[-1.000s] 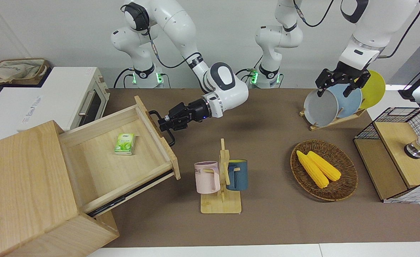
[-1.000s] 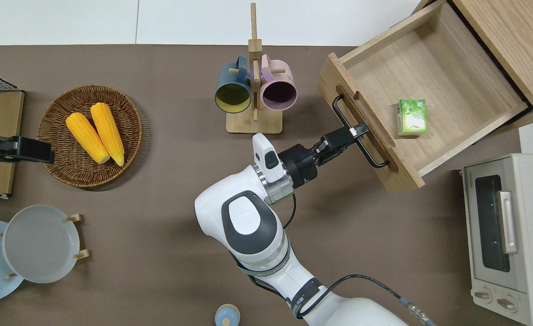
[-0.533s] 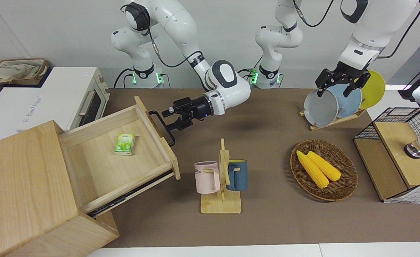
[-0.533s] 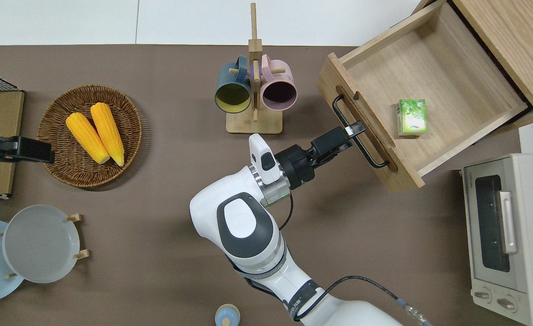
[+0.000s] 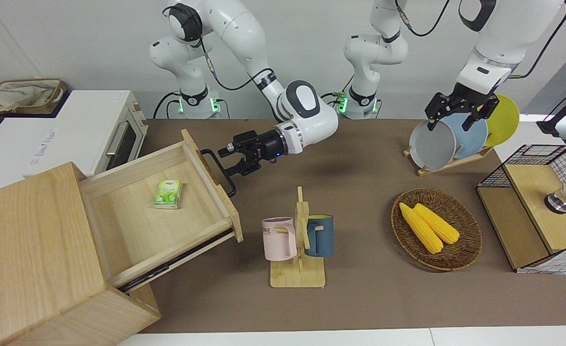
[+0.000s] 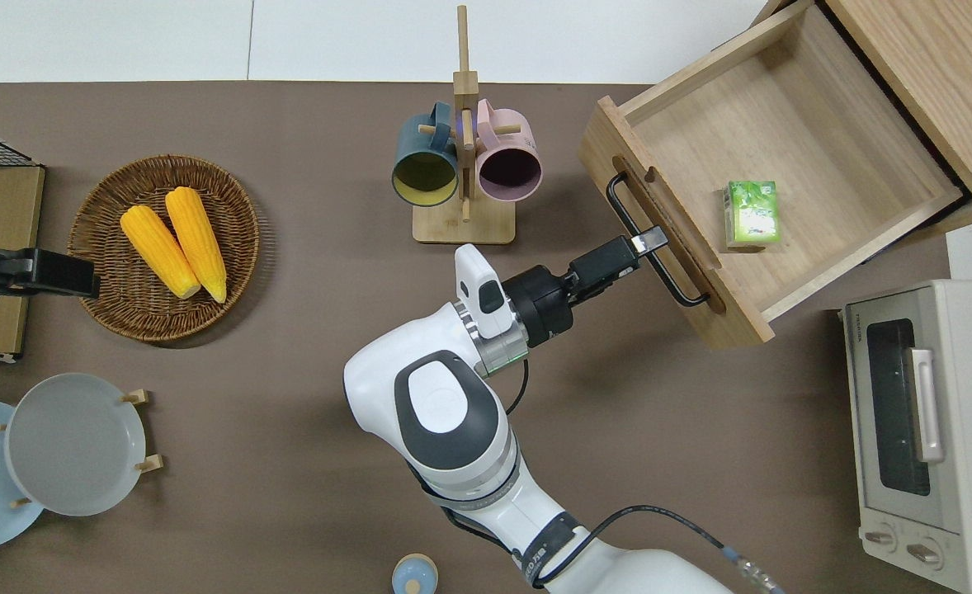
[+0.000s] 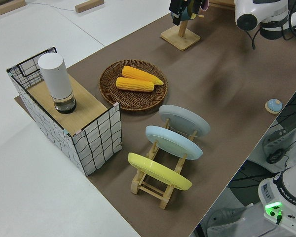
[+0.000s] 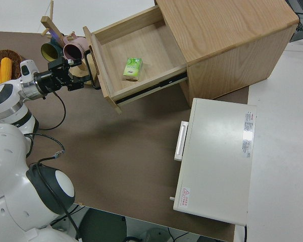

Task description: Slide drawer open with right arm

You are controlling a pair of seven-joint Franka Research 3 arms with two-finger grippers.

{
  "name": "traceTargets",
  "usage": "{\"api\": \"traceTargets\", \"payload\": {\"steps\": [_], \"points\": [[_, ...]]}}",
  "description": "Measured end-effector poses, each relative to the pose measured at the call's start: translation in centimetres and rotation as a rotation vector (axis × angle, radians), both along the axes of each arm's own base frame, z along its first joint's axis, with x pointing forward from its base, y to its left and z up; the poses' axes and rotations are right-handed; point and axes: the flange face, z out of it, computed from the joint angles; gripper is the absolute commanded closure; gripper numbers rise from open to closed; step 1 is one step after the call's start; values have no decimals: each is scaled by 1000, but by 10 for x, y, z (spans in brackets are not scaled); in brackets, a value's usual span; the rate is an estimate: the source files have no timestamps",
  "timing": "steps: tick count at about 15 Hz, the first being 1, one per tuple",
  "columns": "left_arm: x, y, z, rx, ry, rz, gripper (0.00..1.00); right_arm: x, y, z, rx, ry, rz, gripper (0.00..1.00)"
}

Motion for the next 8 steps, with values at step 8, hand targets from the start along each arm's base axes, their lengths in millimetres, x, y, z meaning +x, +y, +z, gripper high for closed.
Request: {"api": "traceTargets", "payload": {"steps": [8], "points": [[0, 0, 0, 0, 0, 0, 2, -13, 26, 22, 254, 0, -71, 21]]}}
